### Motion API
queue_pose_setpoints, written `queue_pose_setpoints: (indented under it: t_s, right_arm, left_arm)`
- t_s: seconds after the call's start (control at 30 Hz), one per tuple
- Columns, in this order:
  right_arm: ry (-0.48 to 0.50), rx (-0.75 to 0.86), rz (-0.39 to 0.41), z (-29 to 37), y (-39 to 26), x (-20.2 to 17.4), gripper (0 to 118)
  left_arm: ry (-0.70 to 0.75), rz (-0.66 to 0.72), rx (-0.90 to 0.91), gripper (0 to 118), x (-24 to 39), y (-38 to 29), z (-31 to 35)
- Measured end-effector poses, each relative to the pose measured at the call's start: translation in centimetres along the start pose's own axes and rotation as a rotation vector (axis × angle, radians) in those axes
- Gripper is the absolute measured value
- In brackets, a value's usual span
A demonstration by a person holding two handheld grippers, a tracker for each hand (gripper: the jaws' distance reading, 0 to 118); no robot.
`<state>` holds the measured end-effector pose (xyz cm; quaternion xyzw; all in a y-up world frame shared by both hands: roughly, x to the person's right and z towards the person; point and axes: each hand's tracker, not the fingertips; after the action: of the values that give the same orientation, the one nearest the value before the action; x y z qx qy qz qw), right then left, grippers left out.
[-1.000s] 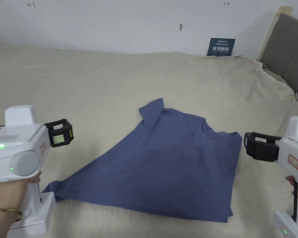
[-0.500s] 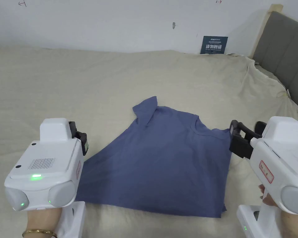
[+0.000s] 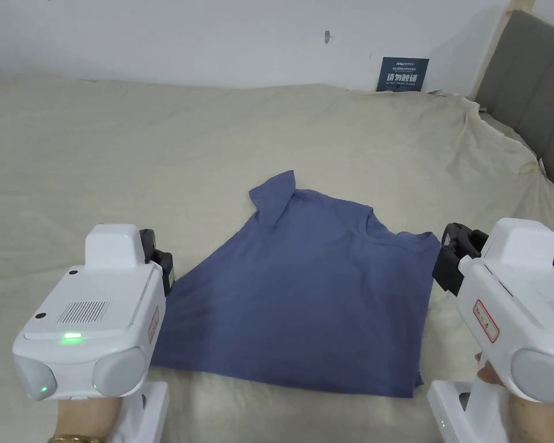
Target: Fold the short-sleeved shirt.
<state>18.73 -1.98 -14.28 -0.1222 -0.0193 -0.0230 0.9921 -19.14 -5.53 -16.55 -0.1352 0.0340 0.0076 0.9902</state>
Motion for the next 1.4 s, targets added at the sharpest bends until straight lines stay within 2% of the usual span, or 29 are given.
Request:
queue_pose_setpoints:
  t_s: [0.2,0.27,0.3,0.4,0.43,0.47,0.53,0.73,0.9,0.97,1.07,1.1,1.17,1.2,1.27,1.33,1.4]
  right_arm:
    - [-0.001,-0.012,0.013,-0.2,-0.1,-0.3,0]
    - [0.003,-0.015,0.008,-0.2,-0.3,-0.5,0]
    - [0.001,-0.018,0.011,-0.2,-0.3,-0.7,0]
    - [0.003,-0.028,0.015,-0.4,-0.7,-0.5,0]
    - [0.004,-0.032,0.015,-0.5,-0.8,-0.5,0]
    - [0.006,-0.036,0.017,-0.6,-0.8,-0.5,0]
    - [0.006,-0.041,0.029,-0.7,-1.0,-0.6,0]
    - [0.009,-0.058,0.045,-1.0,-1.3,-0.7,0]
    - [0.006,-0.079,0.05,-1.3,-1.7,-0.9,0]
    - [0.004,-0.089,0.052,-1.3,-1.8,-1.1,0]
    - [0.007,-0.103,0.057,-1.5,-2.0,-1.3,0]
    - [0.008,-0.107,0.058,-1.6,-2.1,-1.4,0]
    - [0.007,-0.112,0.062,-1.6,-2.2,-1.5,0]
    - [0.006,-0.113,0.061,-1.7,-2.3,-1.3,0]
    - [0.005,-0.115,0.057,-1.7,-2.4,-1.2,0]
    - [0.003,-0.117,0.054,-1.6,-2.4,-1.3,0]
    - [0.001,-0.119,0.054,-1.5,-2.3,-1.5,0]
  left_arm:
    - [0.028,0.038,0.002,0,-1.2,1.1,-0.5]
    - [0.053,0.041,-0.029,11,-2.0,1.4,-1.1]
    - [0.05,0.051,-0.059,19,-2.5,1.7,-1.4]
    - [0.034,0.124,-0.157,79,-4.4,2.1,-2.6]
    - [0.021,0.144,-0.198,106,-5.0,2.2,-3.0]
    - [0.017,0.16,-0.237,118,-5.7,2.1,-3.4]
    - [0.028,0.2,-0.265,118,-6.8,1.6,-3.6]
    - [0.182,0.141,-0.571,118,-9.7,-1.7,-6.3]
    - [0.25,0.091,-0.712,117,-10.9,-5.4,-7.5]
    - [0.253,0.105,-0.725,103,-11.1,-6.3,-7.8]
    - [0.257,0.165,-0.752,72,-11.3,-7.3,-8.2]
    - [0.257,0.176,-0.772,65,-11.4,-7.5,-8.6]
    - [0.207,0.191,-0.797,61,-11.1,-8.0,-8.8]
    - [0.181,0.205,-0.792,49,-10.8,-8.1,-8.7]
    - [0.198,0.178,-0.784,31,-10.4,-7.6,-9.1]
    - [0.137,0.202,-0.778,2,-10.1,-7.4,-9.1]
    - [0.172,0.142,-0.782,0,-9.6,-7.2,-9.5]
